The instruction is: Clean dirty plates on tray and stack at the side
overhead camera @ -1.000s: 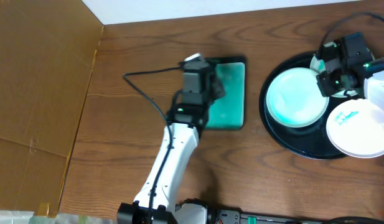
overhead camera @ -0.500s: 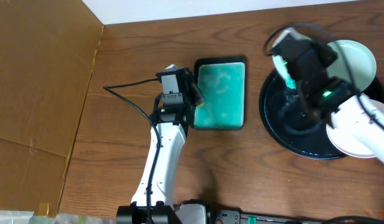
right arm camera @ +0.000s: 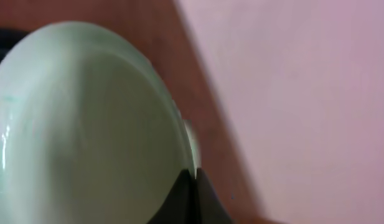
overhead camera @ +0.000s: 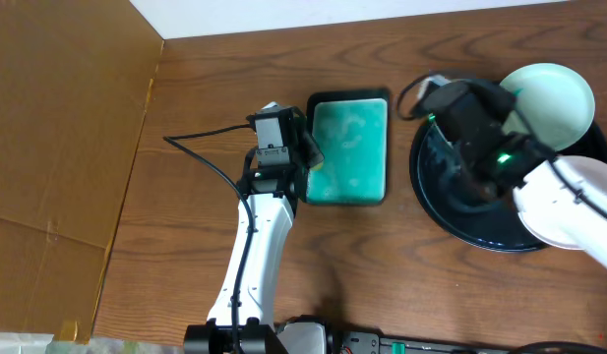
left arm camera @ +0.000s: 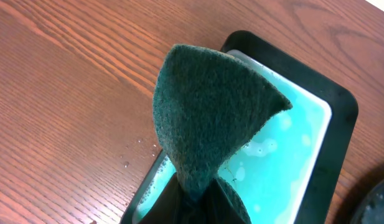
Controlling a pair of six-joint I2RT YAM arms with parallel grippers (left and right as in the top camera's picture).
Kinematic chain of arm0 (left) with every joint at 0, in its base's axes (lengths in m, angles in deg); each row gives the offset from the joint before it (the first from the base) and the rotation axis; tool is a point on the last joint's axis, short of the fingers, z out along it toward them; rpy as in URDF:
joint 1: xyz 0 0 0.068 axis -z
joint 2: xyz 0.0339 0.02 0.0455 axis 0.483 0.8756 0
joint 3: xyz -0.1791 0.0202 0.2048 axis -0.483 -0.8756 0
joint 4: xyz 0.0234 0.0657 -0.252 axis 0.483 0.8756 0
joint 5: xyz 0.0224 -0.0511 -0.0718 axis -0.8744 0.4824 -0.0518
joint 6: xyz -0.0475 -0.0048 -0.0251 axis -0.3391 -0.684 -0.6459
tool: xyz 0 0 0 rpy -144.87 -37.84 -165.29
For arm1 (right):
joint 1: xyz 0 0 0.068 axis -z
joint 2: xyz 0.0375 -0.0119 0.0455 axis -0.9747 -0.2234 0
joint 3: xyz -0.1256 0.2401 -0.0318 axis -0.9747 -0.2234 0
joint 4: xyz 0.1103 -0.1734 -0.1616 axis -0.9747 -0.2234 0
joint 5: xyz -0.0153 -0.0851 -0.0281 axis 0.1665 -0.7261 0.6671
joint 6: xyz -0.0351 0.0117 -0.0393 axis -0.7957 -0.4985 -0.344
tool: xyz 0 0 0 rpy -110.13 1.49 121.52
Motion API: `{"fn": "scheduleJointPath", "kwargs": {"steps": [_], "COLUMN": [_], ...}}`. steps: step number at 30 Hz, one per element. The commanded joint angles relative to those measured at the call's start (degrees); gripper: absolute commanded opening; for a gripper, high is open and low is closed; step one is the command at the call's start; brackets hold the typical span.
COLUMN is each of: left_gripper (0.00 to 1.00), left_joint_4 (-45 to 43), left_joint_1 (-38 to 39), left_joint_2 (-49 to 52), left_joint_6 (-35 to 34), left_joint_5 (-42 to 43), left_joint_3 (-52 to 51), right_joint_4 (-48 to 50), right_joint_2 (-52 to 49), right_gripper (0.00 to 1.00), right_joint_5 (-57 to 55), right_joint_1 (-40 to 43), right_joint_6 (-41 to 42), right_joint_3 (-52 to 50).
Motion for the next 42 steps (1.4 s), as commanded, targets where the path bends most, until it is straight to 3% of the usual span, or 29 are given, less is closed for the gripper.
{"fn": "scheduleJointPath", "kwargs": {"steps": [1,7,11,21,29,42], "left_gripper": [0.07,0.07,0.07,0.07,0.07,0.07], "left_joint_4": [-0.3,-1.2,-1.2,-6.4,-6.5,-19.8], "left_joint_1": [-0.2,0.0,0.8,7.3,14.1,31.1], "left_joint_2": [0.4,0.4,0.4,0.4,1.4,15.0], "left_joint_6": [-0.6,-0.5,-1.2,-2.8,-12.6,-16.2], "left_joint_5": [3.6,9.2,10.9,12.6,12.6,12.6], "left_joint_3": [-0.3,-0.3,-0.3,-0.3,-0.3,-0.3], "right_joint_4": [-4.3,-12.8,-14.3,-8.3,-6.3,-1.1], "right_joint_2": [1.4,1.0,-0.6,-8.1,-12.5,-18.1], "right_gripper": [0.01,0.01,0.01,0.01,0.01,0.01], "right_joint_5": [19.3,42.9,50.8,52.9,46.5,46.6], "right_joint_1": [6.3,17.7,22.6,23.3,23.3,23.3], "right_joint_6": [17.8,28.1,31.6,33.3,35.3,37.7], "right_joint_3": [0.7,0.5,-1.9,-6.8,-6.8,-6.8]}}
